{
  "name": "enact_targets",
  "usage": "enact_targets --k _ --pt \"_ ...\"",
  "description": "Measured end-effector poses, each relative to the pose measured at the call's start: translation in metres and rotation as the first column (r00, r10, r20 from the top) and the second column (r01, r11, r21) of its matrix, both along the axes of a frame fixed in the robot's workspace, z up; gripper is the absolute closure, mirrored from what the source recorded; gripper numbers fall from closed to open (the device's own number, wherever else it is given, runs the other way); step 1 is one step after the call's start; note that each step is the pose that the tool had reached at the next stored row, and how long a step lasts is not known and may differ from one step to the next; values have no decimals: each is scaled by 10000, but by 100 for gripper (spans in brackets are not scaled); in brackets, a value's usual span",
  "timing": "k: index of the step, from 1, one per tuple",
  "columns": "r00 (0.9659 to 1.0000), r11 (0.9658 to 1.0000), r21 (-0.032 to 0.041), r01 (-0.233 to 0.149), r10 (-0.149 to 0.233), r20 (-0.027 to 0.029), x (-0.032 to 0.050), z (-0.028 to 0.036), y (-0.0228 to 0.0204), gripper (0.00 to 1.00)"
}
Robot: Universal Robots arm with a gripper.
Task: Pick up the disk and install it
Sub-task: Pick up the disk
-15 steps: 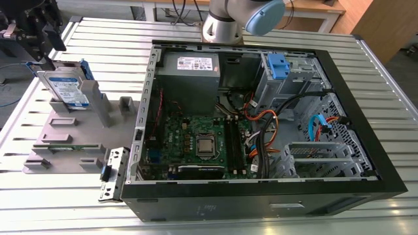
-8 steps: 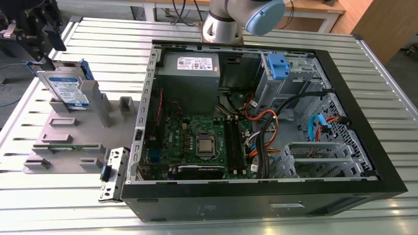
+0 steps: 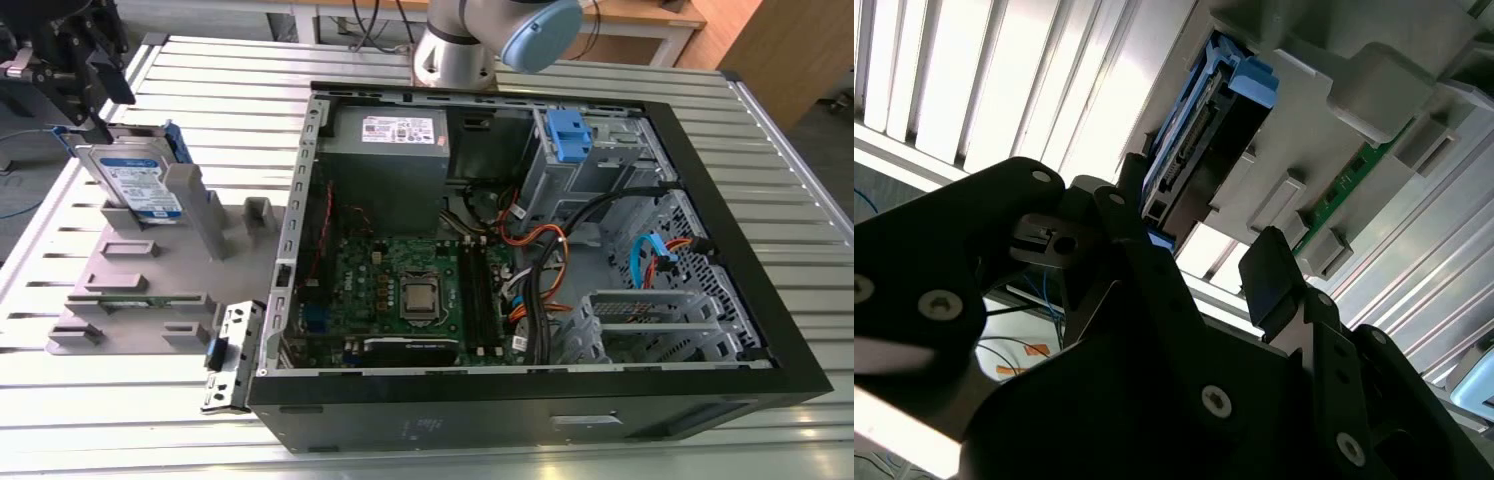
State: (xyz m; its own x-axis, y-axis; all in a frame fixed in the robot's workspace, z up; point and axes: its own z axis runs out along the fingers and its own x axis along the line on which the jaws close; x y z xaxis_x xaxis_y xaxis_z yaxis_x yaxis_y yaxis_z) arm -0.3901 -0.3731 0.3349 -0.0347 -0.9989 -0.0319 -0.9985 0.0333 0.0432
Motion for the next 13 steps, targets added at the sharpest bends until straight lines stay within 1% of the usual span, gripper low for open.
enact_targets --k 2,3,6,9,11,13 --pt "10000 10000 0 0 0 0 0 0 0 35" --pt "10000 10000 -1 -1 1 14 0 0 0 35" --pt "9999 10000 0 0 0 107 -9 -7 0 35" --pt "9998 10000 0 -3 3 175 -30 -16 0 35" --pt "9998 10000 1 -7 7 198 -44 -28 0 35" --pt "9998 10000 1 -15 15 202 -48 -47 -1 35"
